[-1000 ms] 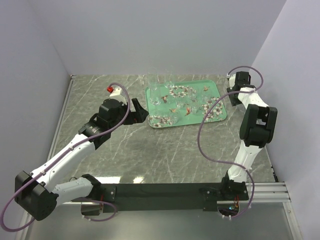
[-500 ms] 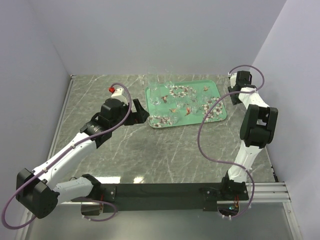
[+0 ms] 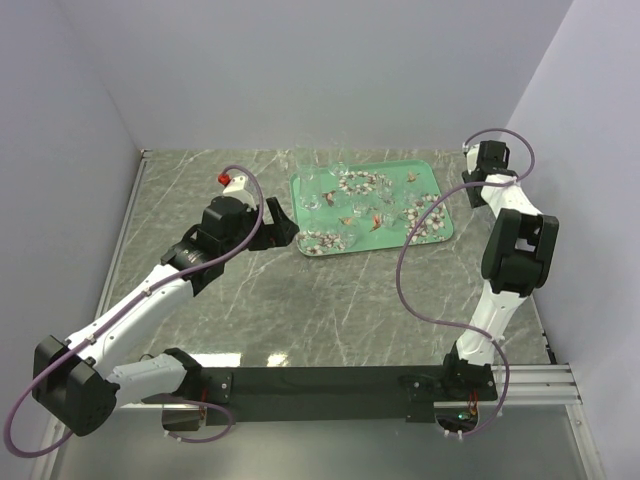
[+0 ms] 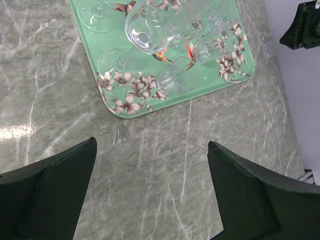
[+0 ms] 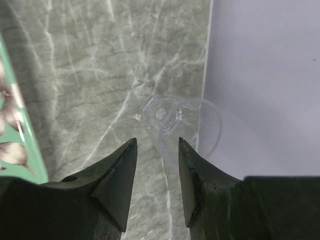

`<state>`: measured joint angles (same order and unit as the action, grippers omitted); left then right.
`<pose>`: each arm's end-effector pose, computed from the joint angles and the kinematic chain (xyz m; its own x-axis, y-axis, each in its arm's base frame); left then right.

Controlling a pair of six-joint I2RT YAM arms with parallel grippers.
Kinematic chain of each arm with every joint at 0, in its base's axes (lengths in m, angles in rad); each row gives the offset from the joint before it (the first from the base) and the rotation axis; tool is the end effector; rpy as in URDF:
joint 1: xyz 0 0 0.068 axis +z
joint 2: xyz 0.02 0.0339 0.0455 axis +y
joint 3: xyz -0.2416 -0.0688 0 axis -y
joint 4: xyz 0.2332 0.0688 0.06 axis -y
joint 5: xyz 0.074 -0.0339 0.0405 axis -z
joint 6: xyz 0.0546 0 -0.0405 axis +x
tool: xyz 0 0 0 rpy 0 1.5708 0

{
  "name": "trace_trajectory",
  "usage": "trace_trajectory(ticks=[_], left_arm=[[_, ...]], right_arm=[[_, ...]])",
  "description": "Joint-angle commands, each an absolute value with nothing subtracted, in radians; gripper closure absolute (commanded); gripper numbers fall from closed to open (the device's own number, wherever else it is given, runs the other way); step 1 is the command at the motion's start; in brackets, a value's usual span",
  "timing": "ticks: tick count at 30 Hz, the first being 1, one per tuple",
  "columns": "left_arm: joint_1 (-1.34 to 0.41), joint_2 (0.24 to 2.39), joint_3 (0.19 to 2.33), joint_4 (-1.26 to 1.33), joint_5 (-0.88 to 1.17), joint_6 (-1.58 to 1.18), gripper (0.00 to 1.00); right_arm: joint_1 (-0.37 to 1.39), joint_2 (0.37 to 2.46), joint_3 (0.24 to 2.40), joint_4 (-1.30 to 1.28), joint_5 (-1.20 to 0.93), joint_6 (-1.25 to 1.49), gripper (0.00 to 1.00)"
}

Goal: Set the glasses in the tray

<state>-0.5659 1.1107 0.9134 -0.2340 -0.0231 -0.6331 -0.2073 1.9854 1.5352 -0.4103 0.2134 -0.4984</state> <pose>0.2286 -0.1437 0.2893 -0.5912 -0.3252 -0.7381 0.2091 0.8220 -0.5297 0.4247 -0.1011 0.1906 -0.8124 -0.3065 -0.4960 -0.0593 0.8897 -0.4527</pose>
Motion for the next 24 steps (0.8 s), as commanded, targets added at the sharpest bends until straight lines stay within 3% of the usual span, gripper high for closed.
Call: trace_trajectory(ticks=[1,12,24], left_arm=[[-0.563,1.108,0.953,-0.213,-0.014,-0.64,0.02],[-0.558,1.117,0.963,-0.213,-0.009,-0.632,0.02],[-0.555,1.101,0.951,-0.213,-0.015,-0.637,0.02]], right_arm=[[-0.222,1.994,1.578,-0.394,0.239,-0.492,0.55],[-0.229,2.028,1.555,-0.411,0.219,-0.483,0.63],[-0.248,2.059,1.574,-0.457,0.175,-0.468,0.87]])
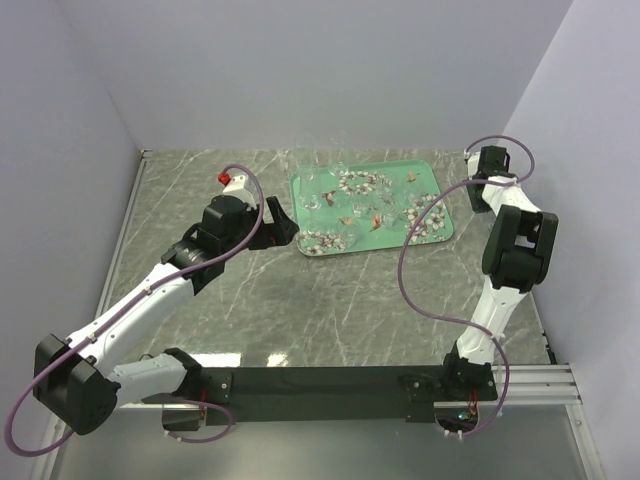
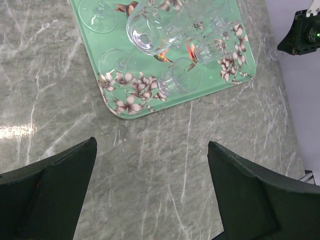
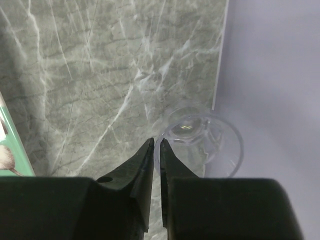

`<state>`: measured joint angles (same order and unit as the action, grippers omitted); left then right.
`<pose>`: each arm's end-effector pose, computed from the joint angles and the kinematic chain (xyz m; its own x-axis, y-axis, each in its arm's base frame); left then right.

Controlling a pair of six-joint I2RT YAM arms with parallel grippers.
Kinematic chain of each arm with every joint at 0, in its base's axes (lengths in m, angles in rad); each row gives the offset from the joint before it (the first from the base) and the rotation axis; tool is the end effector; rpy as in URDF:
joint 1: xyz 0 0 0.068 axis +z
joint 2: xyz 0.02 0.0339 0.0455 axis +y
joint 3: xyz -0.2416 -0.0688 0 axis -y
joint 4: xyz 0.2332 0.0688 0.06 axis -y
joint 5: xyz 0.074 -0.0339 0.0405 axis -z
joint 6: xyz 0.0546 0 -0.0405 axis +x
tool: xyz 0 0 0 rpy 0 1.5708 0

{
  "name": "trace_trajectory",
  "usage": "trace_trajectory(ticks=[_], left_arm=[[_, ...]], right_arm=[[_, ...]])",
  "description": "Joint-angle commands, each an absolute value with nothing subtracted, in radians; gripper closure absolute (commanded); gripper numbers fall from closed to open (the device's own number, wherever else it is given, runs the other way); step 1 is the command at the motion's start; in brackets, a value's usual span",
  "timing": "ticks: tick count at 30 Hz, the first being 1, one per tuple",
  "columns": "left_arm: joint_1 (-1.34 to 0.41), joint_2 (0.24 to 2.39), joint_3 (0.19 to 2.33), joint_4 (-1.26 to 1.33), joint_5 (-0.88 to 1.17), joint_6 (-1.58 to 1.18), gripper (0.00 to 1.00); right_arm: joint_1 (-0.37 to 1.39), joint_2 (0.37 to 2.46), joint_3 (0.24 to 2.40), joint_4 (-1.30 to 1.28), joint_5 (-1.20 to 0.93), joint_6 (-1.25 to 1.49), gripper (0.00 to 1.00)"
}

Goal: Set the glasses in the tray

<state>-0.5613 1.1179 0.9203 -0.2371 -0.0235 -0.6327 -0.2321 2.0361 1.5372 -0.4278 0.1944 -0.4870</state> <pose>0.2304 -0.1433 0.2896 -0.5915 -0.3264 -0.7373 0.2038 0.8242 -0.5283 0.4243 -0.1111 0.1685 -0.8462 -0.2718 -0.4584 -0.0650 0.9063 -0.4175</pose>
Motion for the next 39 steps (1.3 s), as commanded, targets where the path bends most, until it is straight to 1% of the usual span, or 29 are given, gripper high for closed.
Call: trace_trajectory(ticks=[1,5,8,10,14,24,28,31,34,39], left_arm=[[-0.557,1.1,0.948,-0.213,-0.015,-0.637,0.02],[-0.555,1.094,0.945,-0.212,-0.018,-0.637,0.02],[-0.554,1.089,0.943,-0.212,-0.021,-0.637,0.02],[-0.554,1.086,0.94,-0.212,-0.025,-0.635,0.02],[-0.552,1.078,0.934,-0.212,-0.032,-0.632,0.02],[-0.549,1.042,0.911,-0.21,-0.057,-0.63,0.01],[-0.548,1.028,0.899,-0.207,-0.067,-0.63,0.01],[-0.546,1.013,0.888,-0.207,-0.078,-0.632,0.01],[-0.546,0.991,0.873,-0.207,-0.095,-0.637,0.01],[-0.542,0.963,0.851,-0.213,-0.126,-0.652,0.01]], right_arm=[[-0.252,2.059,1.58,-0.468,0.169,-0.468,0.9],[-0.255,2.049,1.582,-0.48,0.134,-0.482,0.96],[-0.255,2.005,1.554,-0.463,0.085,-0.495,1.0],[-0.255,1.962,1.533,-0.448,0.057,-0.503,1.0],[-0.253,1.884,1.502,-0.453,-0.076,-0.552,1.0],[-0.23,1.747,1.425,-0.437,-0.287,-0.6,1.0],[-0.206,1.749,1.439,-0.501,-0.476,-0.606,1.0],[-0.184,1.775,1.45,-0.528,-0.543,-0.614,1.0],[-0.157,1.779,1.43,-0.508,-0.574,-0.629,1.0],[-0.094,1.79,1.396,-0.473,-0.543,-0.67,1.0]])
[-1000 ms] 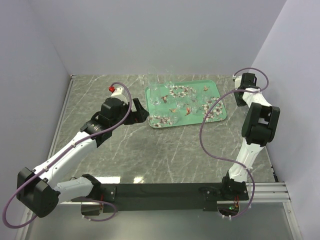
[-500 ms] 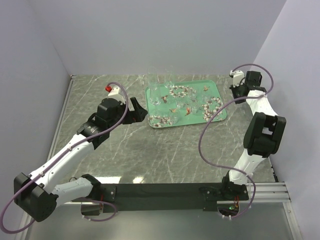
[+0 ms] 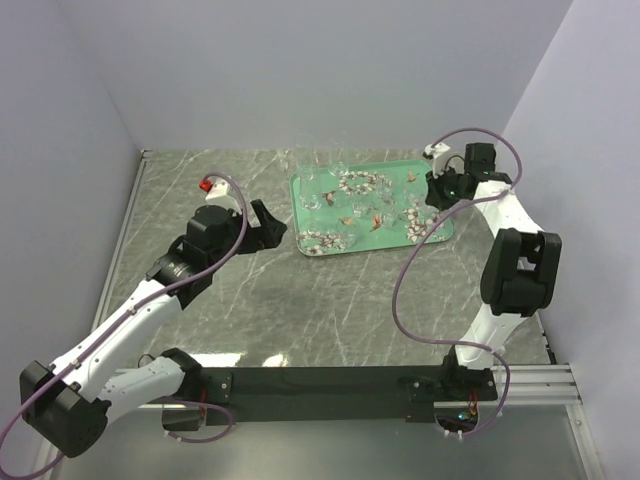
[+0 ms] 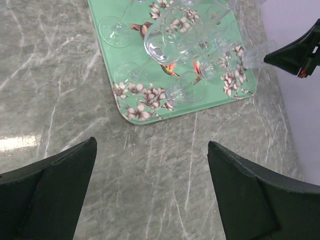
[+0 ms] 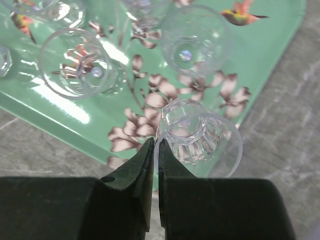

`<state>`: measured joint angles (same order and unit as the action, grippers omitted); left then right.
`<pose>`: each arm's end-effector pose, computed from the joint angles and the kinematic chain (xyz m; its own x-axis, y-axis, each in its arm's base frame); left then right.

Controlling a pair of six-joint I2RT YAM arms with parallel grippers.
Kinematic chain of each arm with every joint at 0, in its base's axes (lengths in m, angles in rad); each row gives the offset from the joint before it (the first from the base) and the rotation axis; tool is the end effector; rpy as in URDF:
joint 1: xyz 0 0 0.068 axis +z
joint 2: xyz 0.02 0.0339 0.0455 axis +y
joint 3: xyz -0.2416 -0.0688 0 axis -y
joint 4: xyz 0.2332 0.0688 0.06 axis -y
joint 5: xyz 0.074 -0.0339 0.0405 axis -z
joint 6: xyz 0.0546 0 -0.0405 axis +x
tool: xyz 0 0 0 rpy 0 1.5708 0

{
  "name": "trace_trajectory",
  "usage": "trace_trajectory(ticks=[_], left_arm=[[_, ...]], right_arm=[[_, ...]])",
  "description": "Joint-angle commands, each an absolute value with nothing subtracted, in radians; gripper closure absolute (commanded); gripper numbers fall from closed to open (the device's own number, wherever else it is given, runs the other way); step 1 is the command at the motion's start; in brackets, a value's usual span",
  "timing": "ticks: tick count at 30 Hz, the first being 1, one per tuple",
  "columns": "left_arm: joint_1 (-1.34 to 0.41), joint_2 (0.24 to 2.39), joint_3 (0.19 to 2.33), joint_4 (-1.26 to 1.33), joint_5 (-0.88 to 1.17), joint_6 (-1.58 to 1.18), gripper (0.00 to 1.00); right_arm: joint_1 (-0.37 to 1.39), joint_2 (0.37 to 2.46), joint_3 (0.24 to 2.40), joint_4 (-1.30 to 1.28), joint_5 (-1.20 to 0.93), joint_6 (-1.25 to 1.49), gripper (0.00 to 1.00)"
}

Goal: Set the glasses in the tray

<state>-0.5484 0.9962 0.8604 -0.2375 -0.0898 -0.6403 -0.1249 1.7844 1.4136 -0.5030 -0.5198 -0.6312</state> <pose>0.2137 -0.1248 0.2974 -0.5172 -0.3813 -0.7662 0.1733 0.8301 -0.5301 0.3886 -0.0215 0.2280 -0.4913 -0.4545 -0.7430 -0.6171 0.7837 -0.0713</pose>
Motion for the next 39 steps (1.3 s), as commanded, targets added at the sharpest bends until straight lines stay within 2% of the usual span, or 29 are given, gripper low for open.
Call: trace_trajectory(ticks=[1,11,15,20,23,29,39], left_arm=[[-0.541,0.954,0.847,-0.213,-0.13,-0.653,0.01],[-0.529,0.911,0.841,-0.275,-0.238,-0.678,0.01],[-0.514,0.903,0.848,-0.287,-0.265,-0.683,0.01],[-0.486,0.914,0.874,-0.301,-0.285,-0.673,0.01],[-0.465,0.925,0.888,-0.307,-0.29,-0.661,0.01],[-0.401,0.928,0.911,-0.304,-0.269,-0.635,0.01],[-0.316,0.968,1.011,-0.333,-0.236,-0.578,0.01]], right_arm=[[-0.087,1.793,1.396,-0.471,-0.538,-0.681,1.0],[-0.023,1.819,1.342,-0.434,-0.456,-0.713,0.98],[-0.009,1.83,1.336,-0.445,-0.426,-0.715,0.94],[-0.005,1.827,1.335,-0.457,-0.407,-0.723,0.85],[-0.005,1.818,1.344,-0.471,-0.394,-0.719,0.71],[-0.005,1.752,1.338,-0.469,-0.379,-0.7,0.57],[-0.018,1.574,1.347,-0.497,-0.376,-0.598,0.5]])
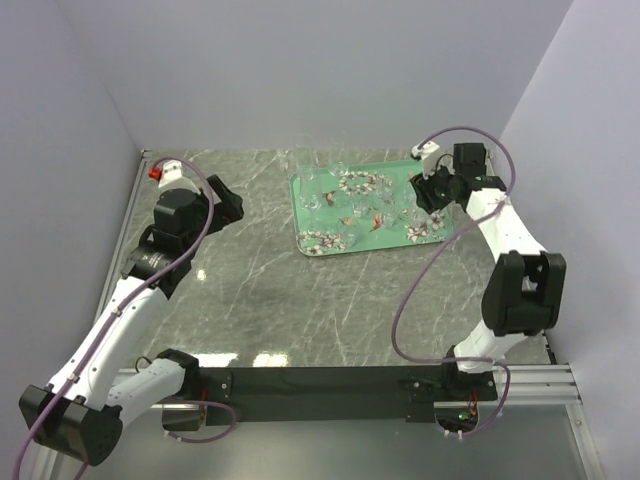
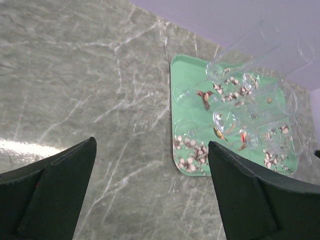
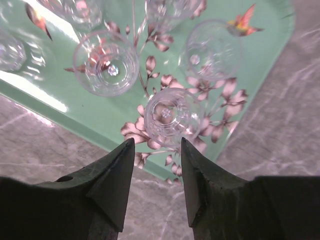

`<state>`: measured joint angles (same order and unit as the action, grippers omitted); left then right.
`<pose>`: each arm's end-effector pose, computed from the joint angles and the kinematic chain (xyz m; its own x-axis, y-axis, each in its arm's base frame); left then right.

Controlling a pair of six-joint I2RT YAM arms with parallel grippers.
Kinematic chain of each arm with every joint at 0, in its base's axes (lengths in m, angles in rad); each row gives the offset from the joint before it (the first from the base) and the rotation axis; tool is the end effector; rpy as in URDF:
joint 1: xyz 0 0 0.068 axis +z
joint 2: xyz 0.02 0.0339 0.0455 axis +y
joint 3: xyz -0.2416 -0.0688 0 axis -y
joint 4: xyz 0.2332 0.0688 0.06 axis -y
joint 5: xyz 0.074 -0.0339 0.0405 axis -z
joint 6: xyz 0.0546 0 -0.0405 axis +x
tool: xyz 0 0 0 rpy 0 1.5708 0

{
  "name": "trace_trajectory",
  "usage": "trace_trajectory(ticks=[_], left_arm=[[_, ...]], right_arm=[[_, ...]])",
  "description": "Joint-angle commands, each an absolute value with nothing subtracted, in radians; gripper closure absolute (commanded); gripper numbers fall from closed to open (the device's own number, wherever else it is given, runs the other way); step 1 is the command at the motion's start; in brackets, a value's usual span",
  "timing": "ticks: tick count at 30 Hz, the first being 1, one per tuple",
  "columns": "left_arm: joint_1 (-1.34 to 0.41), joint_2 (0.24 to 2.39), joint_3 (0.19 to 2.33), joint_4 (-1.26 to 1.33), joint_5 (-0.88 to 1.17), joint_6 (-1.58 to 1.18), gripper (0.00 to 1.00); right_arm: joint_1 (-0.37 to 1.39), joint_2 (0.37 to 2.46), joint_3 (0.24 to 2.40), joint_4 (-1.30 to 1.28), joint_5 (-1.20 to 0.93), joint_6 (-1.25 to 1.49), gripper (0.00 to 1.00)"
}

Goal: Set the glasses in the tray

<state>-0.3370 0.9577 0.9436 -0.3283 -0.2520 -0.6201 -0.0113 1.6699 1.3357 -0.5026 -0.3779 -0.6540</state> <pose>0.2258 -0.0647 0.3252 -0.3151 -0.4859 -0.8152 -0.1039 0.8715 -0.4793 0.3676 0.0160 0.2415 -0.4453 -0.5604 -0.6983 -0.6395 0.7449 -0.1901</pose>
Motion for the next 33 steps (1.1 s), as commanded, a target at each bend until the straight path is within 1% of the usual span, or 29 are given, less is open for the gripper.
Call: trace_trajectory(ticks=[1,3,4,7,8,12,13,16,17,25,33], left_arm=[[-0.308,0.969,1.018,-0.34,-0.238,-0.566,0.0],[-0.282,0.974,1.038,-0.354,-0.238,-0.552,0.01],[-0.261,0.976,1.043,-0.359,-0.236,-0.539,0.01],[-0.224,0.98,1.063,-0.371,-0.224,-0.516,0.01],[-0.2,0.982,1.068,-0.374,-0.213,-0.509,0.01],[-0.144,0.991,1.083,-0.377,-0.18,-0.483,0.01],[-0.129,0.991,1.085,-0.373,-0.172,-0.474,0.01],[-0.107,0.991,1.089,-0.37,-0.161,-0.46,0.01],[-0.094,0.991,1.091,-0.368,-0.155,-0.459,0.01],[-0.068,0.974,1.089,-0.37,-0.137,-0.44,0.01],[-0.064,0.945,1.091,-0.391,-0.141,-0.42,0.01]], right_arm=[[-0.021,1.559,1.344,-0.495,-0.368,-0.563,0.46],[-0.037,1.519,1.347,-0.5,-0.373,-0.534,0.45],[-0.049,1.49,1.342,-0.488,-0.362,-0.487,0.31],[-0.069,1.435,1.342,-0.474,-0.365,-0.413,0.3],[-0.075,1.419,1.336,-0.465,-0.341,-0.387,0.23],[-0.113,1.352,1.332,-0.437,-0.31,-0.272,0.23],[-0.118,1.321,1.321,-0.419,-0.296,-0.252,0.16],[-0.146,1.258,1.304,-0.385,-0.259,-0.193,0.13],[-0.15,1.244,1.289,-0.376,-0.25,-0.181,0.07],[-0.163,1.128,1.191,-0.331,-0.033,-0.052,0.04],[-0.164,1.048,1.108,-0.325,0.075,0.031,0.04]])
